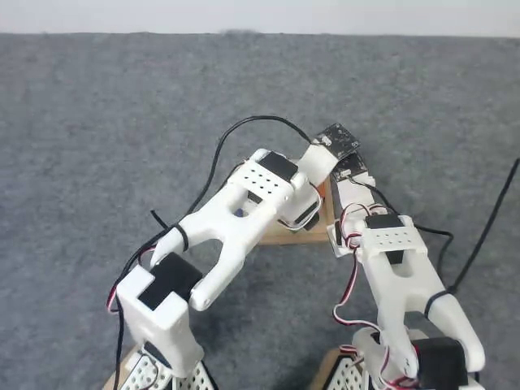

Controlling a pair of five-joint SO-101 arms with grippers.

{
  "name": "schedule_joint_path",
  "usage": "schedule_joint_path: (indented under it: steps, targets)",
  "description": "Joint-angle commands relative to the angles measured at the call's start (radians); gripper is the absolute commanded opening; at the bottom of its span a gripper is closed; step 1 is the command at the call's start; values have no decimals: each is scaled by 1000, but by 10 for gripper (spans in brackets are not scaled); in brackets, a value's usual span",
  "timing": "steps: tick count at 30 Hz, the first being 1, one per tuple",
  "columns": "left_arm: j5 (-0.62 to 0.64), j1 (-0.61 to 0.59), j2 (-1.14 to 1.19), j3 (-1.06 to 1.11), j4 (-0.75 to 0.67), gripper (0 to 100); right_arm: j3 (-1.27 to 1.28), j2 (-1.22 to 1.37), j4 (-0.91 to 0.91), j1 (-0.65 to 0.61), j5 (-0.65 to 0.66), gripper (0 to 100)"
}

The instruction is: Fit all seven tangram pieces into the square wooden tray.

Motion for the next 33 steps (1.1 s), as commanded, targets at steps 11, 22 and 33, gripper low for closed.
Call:
schedule_joint_path:
  steps: [11, 22, 33]
  targets:
    - [14, -6, -14, -15, 20, 241, -11, -45, -12, -2, 11, 8]
    - [17, -37, -46, -5, -3, 252, -11, -45, -10, -2, 11, 8]
    - [43, 34, -112, 140, -95, 246, -11, -45, -13, 4, 11, 8]
